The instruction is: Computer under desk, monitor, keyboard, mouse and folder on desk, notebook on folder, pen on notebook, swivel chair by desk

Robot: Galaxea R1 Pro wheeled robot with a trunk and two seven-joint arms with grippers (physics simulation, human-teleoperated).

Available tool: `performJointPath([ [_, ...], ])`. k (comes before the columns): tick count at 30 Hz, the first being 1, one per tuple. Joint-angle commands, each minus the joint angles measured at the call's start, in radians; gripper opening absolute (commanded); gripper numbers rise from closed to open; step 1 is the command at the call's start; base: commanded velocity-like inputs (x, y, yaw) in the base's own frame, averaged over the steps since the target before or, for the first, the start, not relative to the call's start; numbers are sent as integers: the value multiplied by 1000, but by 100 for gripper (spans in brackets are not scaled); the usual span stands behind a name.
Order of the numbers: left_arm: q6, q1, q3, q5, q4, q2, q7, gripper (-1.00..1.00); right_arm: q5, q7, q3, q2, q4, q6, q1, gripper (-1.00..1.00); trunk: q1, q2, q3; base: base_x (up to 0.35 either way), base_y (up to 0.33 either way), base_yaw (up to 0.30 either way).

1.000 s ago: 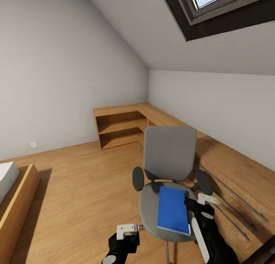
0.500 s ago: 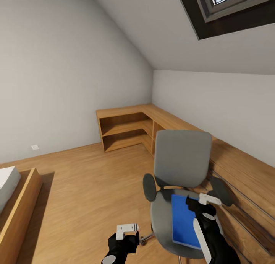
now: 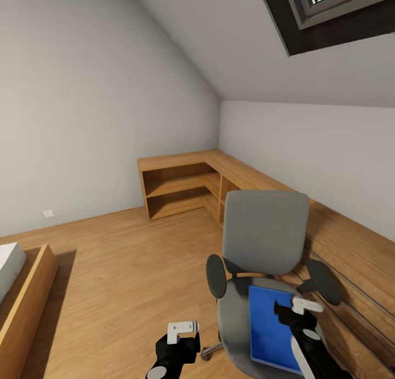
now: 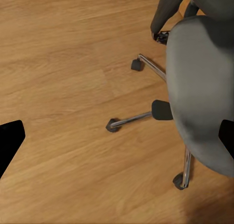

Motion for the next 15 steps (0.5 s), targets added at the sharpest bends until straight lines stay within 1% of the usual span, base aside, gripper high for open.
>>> performJointPath([
  [1,-10,-2,-3,9,-1,0,2,100,-7,5,2,-4,27,-16,-10,100,0,-1,-1,4,0,0],
  [4,-10,-2,-3,9,-1,0,2,100,-6,25,2,-15,125,-80,-47,100,0,-1,-1,33,0,0],
  [5,-11,-2,-3,9,-1,0,3,100,-5,36,2,-21,205,-124,-78,100,0,-1,-1,148,0,0],
  [6,-11,-2,-3,8,-1,0,3,100,-4,40,2,-25,247,-146,-95,100,0,-1,-1,184,0,0],
  [7,-11,-2,-3,8,-1,0,3,100,-4,50,3,-34,333,-189,-133,100,0,-1,-1,235,0,0],
  [8,-11,-2,-3,8,-1,0,4,100,-4,56,3,-40,374,-210,-153,100,0,-1,-1,253,0,0],
  [9,-11,-2,-3,7,-1,1,4,100,-4,68,3,-52,449,-248,-190,100,0,-1,-1,275,0,0],
  [12,-11,-2,-3,7,-1,1,3,100,-5,98,2,-69,556,-303,-250,100,0,-1,-1,196,0,0],
  [15,-11,-2,-2,6,-5,1,3,100,-6,110,2,-74,587,-319,-268,100,0,-1,-1,72,0,0],
])
